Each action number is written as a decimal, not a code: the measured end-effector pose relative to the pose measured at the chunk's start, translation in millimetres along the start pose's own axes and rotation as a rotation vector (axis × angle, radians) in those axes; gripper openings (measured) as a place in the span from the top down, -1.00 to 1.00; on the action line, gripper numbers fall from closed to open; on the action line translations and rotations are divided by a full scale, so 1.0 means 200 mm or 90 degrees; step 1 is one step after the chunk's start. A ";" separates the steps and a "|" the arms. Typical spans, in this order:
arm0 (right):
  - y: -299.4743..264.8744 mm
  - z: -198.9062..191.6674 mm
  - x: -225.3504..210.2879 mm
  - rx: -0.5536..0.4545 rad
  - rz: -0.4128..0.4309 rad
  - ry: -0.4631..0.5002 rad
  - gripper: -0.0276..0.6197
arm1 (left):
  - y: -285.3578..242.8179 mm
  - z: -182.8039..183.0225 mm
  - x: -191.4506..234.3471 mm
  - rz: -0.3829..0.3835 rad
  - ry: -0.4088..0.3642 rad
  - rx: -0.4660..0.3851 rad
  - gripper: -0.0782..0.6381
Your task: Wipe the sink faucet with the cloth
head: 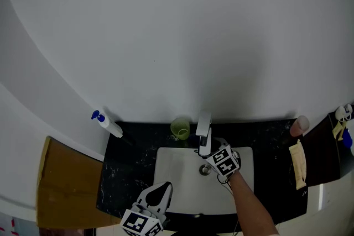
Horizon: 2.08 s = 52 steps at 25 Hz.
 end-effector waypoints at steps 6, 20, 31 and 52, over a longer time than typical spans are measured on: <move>0.17 0.04 -0.10 -0.093 -0.017 -0.006 0.73 | -0.01 0.00 -0.01 -0.005 -0.003 0.001 0.78; -0.02 -0.05 -0.11 0.051 0.021 -0.139 0.73 | 0.01 0.00 0.02 0.006 0.001 -0.003 0.78; 0.22 0.04 -0.07 -0.101 -0.088 0.076 0.73 | 0.03 -0.01 -0.01 0.000 0.001 -0.003 0.78; 0.39 -0.11 0.30 -0.156 0.014 0.019 0.73 | 0.05 -0.02 -0.06 -0.011 -0.010 -0.003 0.78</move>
Point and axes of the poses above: the fingertips, and each gripper's own axes: y backward along the fingers, x to its left, z out of its top, the point moved 3 cm from there along y, backward along the fingers, and after that the axes turned 13 degrees about x, right-handed, at the moved point
